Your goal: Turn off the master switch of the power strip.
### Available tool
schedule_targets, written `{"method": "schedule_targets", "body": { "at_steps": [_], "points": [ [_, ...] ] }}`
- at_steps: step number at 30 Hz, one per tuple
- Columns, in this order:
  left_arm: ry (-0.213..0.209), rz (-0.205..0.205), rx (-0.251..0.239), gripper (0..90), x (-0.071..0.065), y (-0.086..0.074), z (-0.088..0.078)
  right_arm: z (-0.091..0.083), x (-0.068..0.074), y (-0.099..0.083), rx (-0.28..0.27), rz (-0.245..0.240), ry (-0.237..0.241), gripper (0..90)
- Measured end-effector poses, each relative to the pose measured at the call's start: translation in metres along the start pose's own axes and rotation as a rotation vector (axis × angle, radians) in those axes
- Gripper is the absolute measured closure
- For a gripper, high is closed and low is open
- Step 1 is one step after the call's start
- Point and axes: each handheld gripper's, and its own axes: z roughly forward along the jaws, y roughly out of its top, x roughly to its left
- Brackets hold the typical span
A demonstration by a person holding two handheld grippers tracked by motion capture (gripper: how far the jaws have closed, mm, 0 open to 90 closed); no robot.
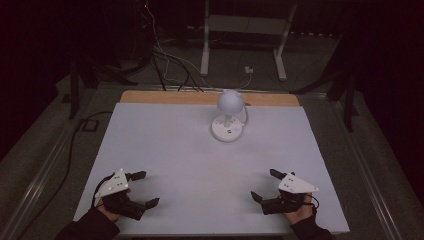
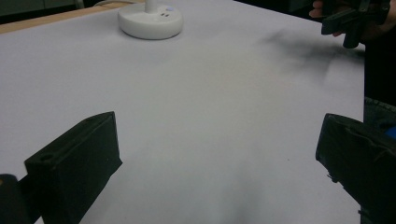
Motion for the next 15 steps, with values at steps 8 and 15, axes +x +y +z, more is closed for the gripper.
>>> {"method": "schedule_targets", "body": {
  "at_steps": [8,15],
  "points": [
    [-0.001,-0.002,0.007,0.3,-0.0003,0.0002,0.0003,-0.0024,0.0026,0.0036,0.046,0.015,0.021,0.0],
    [-0.001,0.001,0.008,0.3,-0.0008,0.0007,0.0001,-0.0035,0.0019,0.0054,0.067,0.021,0.023,0.0]
  ]
}}
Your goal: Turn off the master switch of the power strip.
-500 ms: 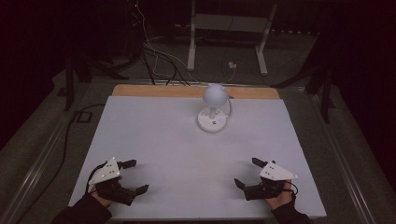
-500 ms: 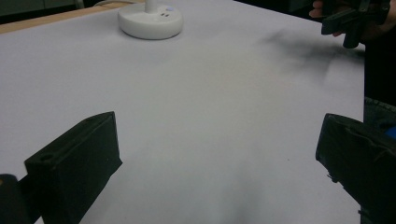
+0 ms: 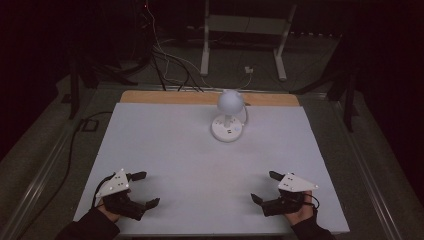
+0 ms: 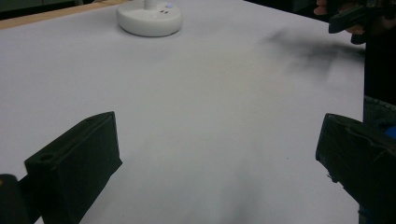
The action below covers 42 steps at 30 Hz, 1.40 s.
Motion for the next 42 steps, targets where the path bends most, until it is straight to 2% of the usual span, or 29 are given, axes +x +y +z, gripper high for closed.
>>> {"method": "schedule_targets", "body": {
  "at_steps": [5,8,10,13,21,23,30,34,42],
  "points": [
    [-0.001,-0.004,-0.001,0.4,0.000,0.000,0.000,0.000,0.000,0.000,-0.001,-0.021,-0.021,0.0],
    [-0.003,-0.010,-0.004,0.3,0.000,0.000,0.001,0.000,0.002,0.000,0.024,-0.059,-0.043,0.0],
    [-0.003,-0.008,-0.001,0.3,0.000,0.000,0.001,0.001,0.003,0.000,0.032,-0.047,-0.029,0.0],
    [-0.001,-0.008,-0.003,0.3,0.000,0.000,0.001,0.002,0.004,-0.001,0.049,-0.059,-0.036,0.0],
    [0.001,-0.011,-0.005,0.3,0.000,0.000,0.001,0.004,0.007,-0.002,0.029,-0.039,-0.021,0.0],
    [0.001,-0.008,-0.003,0.3,0.000,0.000,0.001,0.004,0.007,0.001,0.048,-0.036,-0.015,0.0],
    [0.001,-0.022,-0.014,0.4,0.001,0.000,0.001,0.002,0.011,0.009,0.029,-0.035,-0.001,0.0],
    [0.002,-0.016,-0.010,0.3,0.001,0.000,0.001,0.001,0.013,0.014,0.019,-0.036,0.003,0.0],
    [0.008,-0.021,-0.016,0.3,0.002,0.000,0.001,0.000,0.013,0.026,0.003,-0.013,0.027,0.0]
  ]
}}
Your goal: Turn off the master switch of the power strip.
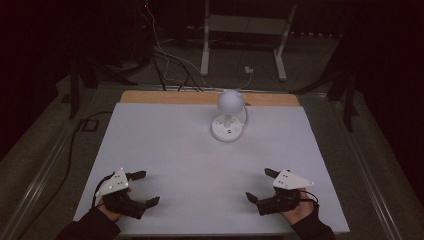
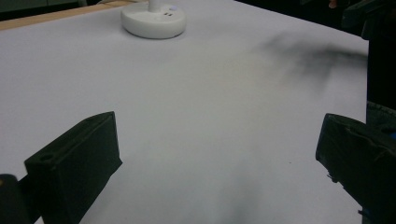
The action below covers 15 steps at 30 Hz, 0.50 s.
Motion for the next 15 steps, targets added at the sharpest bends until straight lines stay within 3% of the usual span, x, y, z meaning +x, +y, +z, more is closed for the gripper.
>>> {"method": "schedule_targets", "body": {
  "at_steps": [15],
  "points": [
    [0.000,-0.005,0.001,0.3,0.000,0.000,0.000,0.004,-0.001,0.020,-0.018,0.013,0.022,0.0]
  ]
}}
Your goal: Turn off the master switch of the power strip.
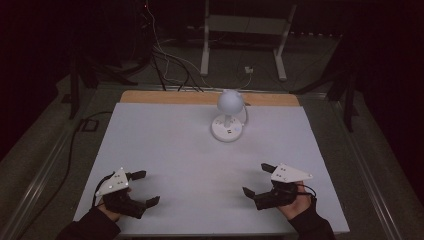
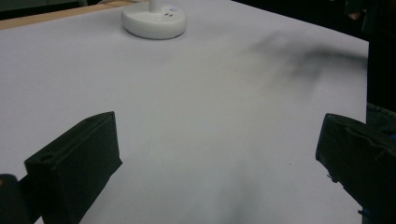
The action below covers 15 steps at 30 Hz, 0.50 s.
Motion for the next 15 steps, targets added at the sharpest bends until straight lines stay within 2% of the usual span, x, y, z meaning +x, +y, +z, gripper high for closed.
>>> {"method": "schedule_targets", "body": {
  "at_steps": [5,15],
  "points": [
    [-0.002,-0.003,-0.002,0.3,0.000,0.000,0.000,0.002,-0.003,0.011,-0.021,0.001,0.003,0.0],
    [-0.003,-0.005,-0.004,0.3,0.000,0.000,0.000,0.006,-0.010,0.030,-0.047,-0.020,-0.028,0.0]
  ]
}}
